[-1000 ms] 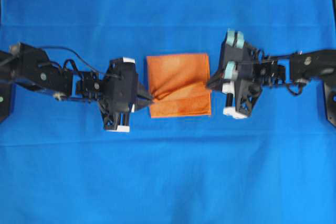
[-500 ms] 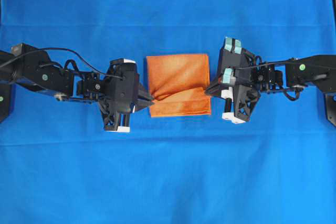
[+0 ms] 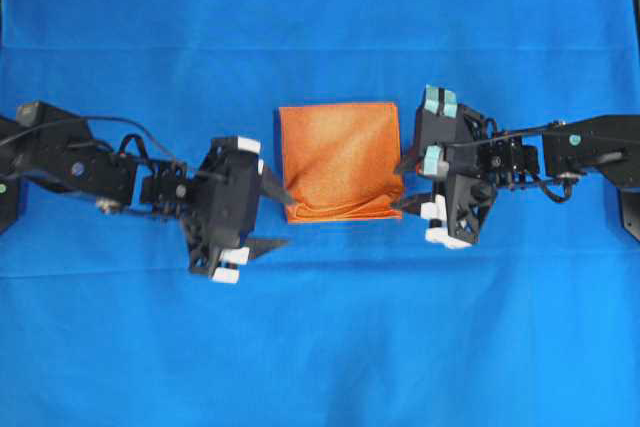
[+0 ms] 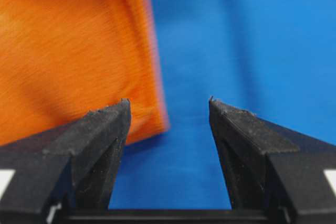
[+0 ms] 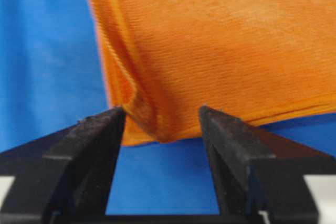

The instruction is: Fold a vertical towel.

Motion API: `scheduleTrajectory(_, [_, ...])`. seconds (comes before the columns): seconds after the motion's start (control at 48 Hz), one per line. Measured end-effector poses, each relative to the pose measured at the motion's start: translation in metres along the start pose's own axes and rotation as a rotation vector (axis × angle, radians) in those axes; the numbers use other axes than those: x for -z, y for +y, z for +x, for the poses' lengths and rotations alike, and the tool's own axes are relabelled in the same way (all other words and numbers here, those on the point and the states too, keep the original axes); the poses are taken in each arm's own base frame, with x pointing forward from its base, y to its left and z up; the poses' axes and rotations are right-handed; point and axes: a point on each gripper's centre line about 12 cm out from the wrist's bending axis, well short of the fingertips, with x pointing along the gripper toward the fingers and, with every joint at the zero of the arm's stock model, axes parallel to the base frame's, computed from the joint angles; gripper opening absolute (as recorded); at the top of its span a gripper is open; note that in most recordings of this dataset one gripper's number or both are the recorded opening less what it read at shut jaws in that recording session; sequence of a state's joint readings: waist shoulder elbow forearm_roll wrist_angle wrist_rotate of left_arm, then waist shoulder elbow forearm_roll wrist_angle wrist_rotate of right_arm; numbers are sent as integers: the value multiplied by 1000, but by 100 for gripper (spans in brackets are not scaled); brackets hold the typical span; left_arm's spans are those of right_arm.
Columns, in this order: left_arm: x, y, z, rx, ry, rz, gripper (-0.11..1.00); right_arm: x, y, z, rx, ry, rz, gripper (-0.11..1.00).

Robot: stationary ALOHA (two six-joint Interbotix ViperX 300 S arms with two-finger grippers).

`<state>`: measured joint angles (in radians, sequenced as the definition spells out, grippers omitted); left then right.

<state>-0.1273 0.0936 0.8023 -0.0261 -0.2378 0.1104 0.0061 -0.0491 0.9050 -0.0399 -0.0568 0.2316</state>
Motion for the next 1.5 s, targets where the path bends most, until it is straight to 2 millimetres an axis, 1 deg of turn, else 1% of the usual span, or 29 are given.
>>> scheduleTrajectory(0.104, [-10, -11, -10, 26, -11, 4, 58, 3, 14, -4, -28, 17, -7, 60])
scheduleTrajectory(0.188, [-17, -19, -19, 44, -20, 1, 58, 1, 23, -11, -44, 19, -8, 60])
scheduleTrajectory(0.354, [-39, -20, -47, 53, -58, -23, 58, -14, 25, -38, -54, -26, 9, 60])
scheduleTrajectory(0.563, [-66, -16, -94, 50, -172, -26, 58, -49, 31, -97, -97, -228, -19, 59])
scheduleTrajectory(0.688, [-79, -12, -127, 42, -265, -31, 58, -61, 31, -133, -113, -338, -40, 59])
scheduleTrajectory(0.792, [-83, -8, -153, 32, -337, -32, 58, -62, 28, -157, -113, -401, -53, 59])
scheduleTrajectory(0.938, [-78, -1, -183, 8, -406, -41, 58, -60, 22, -182, -96, -454, -68, 59])
scheduleTrajectory(1.084, [-70, 3, -212, -10, -459, -42, 58, -52, 17, -206, -81, -499, -95, 59])
scheduleTrajectory(1.146, [-63, 3, -222, -14, -474, -35, 58, -46, 14, -214, -78, -523, -102, 59])
scheduleTrajectory(1.271, [-45, 4, -235, -24, -498, -30, 58, -28, 7, -216, -61, -531, -102, 58])
scheduleTrajectory(1.417, [-19, 5, -240, -43, -506, -40, 58, -5, -4, -215, -38, -559, -85, 58])
scheduleTrajectory(1.501, [-2, 6, -242, -57, -513, -50, 58, 10, -10, -210, -27, -576, -75, 58])
